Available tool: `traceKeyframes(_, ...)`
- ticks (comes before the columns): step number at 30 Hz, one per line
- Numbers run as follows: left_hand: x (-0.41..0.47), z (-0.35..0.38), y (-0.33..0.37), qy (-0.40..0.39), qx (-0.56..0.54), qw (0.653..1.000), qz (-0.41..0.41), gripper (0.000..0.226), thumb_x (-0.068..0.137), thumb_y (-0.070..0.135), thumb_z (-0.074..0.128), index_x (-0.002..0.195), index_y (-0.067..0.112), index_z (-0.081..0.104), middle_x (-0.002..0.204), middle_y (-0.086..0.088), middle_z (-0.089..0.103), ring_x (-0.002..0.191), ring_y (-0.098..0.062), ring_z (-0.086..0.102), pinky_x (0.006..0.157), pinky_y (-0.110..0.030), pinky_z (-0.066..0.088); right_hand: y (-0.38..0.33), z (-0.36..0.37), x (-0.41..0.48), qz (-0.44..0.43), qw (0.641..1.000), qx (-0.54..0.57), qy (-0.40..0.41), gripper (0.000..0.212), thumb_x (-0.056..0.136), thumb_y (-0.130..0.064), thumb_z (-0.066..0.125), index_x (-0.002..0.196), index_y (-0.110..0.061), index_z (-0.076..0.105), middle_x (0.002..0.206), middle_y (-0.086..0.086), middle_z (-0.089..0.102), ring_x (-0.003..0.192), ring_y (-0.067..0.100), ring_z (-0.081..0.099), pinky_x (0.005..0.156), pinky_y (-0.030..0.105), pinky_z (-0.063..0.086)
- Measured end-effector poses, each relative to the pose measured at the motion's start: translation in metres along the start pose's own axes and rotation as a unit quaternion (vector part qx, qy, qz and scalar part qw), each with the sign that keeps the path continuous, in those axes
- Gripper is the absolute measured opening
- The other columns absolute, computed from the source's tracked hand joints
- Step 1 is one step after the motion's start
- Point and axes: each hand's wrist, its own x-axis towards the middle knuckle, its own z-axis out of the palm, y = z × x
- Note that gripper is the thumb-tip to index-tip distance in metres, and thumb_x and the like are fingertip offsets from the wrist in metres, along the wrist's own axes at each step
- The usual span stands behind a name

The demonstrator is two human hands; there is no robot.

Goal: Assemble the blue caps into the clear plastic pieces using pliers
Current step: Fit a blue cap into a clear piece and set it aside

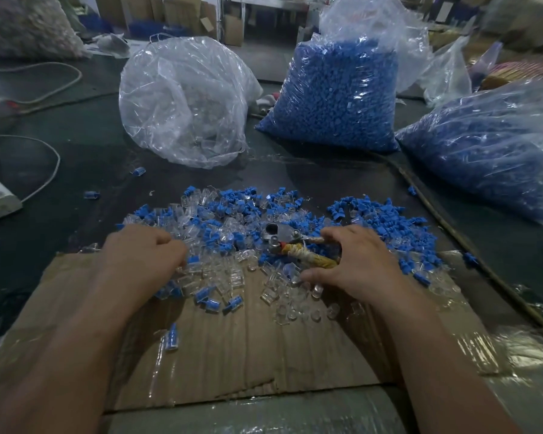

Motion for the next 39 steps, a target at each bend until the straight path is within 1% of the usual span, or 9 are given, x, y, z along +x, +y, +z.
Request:
traceKeyframes(5,-0.006,0.007,0.001,0.038,-0.027,0.994,0.102,0.023,0.082,0.01,0.059,0.061,0.002,0.066,0.061,-0.018,0.065,0.06,-0.039,0.061,0.06,-0.044,0.054,-0.001,-0.006,-0.005,0.002,0.998,0.057,-0.01,0.109,0.04,-0.078,0.046,0.138,-0.032,0.034,0.135,-0.005,0.04,0.123,0.017,0.035,0.102,0.036,0.028)
traceKeyframes(9,-0.016,0.008,0.007,0.014,-0.058,0.983,0.173,0.032,0.077,0.006,0.059,0.057,0.031,0.058,0.051,0.015,0.057,0.043,-0.004,0.053,0.046,-0.02,0.035,-0.004,-0.011,-0.01,0.008,0.996,0.083,0.023,0.108,0.041,-0.083,0.037,0.136,-0.03,0.04,0.136,-0.004,0.044,0.121,0.018,0.041,0.103,0.043,0.034)
traceKeyframes(14,-0.019,0.011,0.005,-0.031,-0.011,0.97,0.243,0.035,0.074,0.009,0.066,0.063,0.039,0.053,0.068,0.011,0.056,0.062,-0.006,0.054,0.055,-0.021,0.04,-0.009,-0.015,-0.014,-0.036,0.983,0.126,0.13,0.061,0.071,-0.061,0.056,0.12,-0.023,0.057,0.116,-0.005,0.056,0.099,0.005,0.046,0.088,0.027,0.038)
traceKeyframes(17,-0.021,0.012,0.007,-0.054,-0.011,0.962,0.268,0.032,0.074,0.011,0.068,0.064,0.038,0.054,0.069,0.01,0.056,0.064,-0.007,0.054,0.058,-0.02,0.042,-0.02,-0.016,-0.02,-0.122,0.954,0.18,0.206,0.03,0.078,-0.043,0.06,0.095,-0.019,0.067,0.084,-0.02,0.053,0.075,-0.003,0.049,0.069,0.014,0.042)
traceKeyframes(19,-0.023,0.013,0.008,-0.07,0.0,0.957,0.281,0.03,0.075,0.015,0.068,0.064,0.038,0.053,0.071,0.012,0.055,0.067,-0.003,0.052,0.061,-0.017,0.04,-0.034,-0.014,-0.028,-0.195,0.943,0.194,0.187,0.022,0.081,-0.04,0.059,0.08,-0.019,0.067,0.072,-0.022,0.051,0.063,-0.004,0.048,0.057,0.011,0.038)
traceKeyframes(24,-0.021,0.016,0.009,-0.059,0.0,0.957,0.284,0.032,0.077,0.011,0.065,0.069,0.04,0.052,0.076,0.015,0.053,0.073,0.002,0.049,0.063,-0.015,0.036,-0.063,0.003,-0.039,-0.333,0.936,0.077,0.087,0.013,0.078,-0.023,0.066,0.085,-0.013,0.071,0.079,-0.001,0.067,0.07,0.004,0.05,0.061,0.012,0.035)
traceKeyframes(27,-0.022,0.017,0.01,-0.075,-0.013,0.955,0.288,0.034,0.076,0.011,0.062,0.071,0.044,0.052,0.08,0.015,0.051,0.079,0.003,0.048,0.067,-0.016,0.036,-0.062,0.007,-0.037,-0.319,0.946,0.045,0.041,0.018,0.084,-0.024,0.064,0.099,-0.017,0.069,0.094,-0.003,0.065,0.079,0.0,0.042,0.065,0.008,0.025)
traceKeyframes(31,-0.025,0.017,0.011,-0.11,-0.003,0.942,0.318,0.017,0.074,0.034,0.071,0.069,0.042,0.057,0.082,0.016,0.049,0.085,0.004,0.044,0.073,-0.022,0.037,-0.05,0.004,-0.031,-0.238,0.968,0.053,0.065,0.021,0.09,-0.031,0.054,0.107,-0.024,0.065,0.096,-0.008,0.063,0.079,0.001,0.046,0.07,0.016,0.039)
traceKeyframes(39,-0.023,0.02,0.008,-0.164,0.123,0.914,0.351,0.022,0.069,0.051,0.068,0.057,0.042,0.051,0.092,0.026,0.04,0.096,0.005,0.033,0.08,-0.006,0.019,-0.032,-0.004,-0.024,-0.106,0.989,0.066,0.085,0.017,0.089,-0.034,0.055,0.102,-0.032,0.066,0.058,-0.023,0.048,0.044,-0.006,0.046,0.039,0.011,0.029)
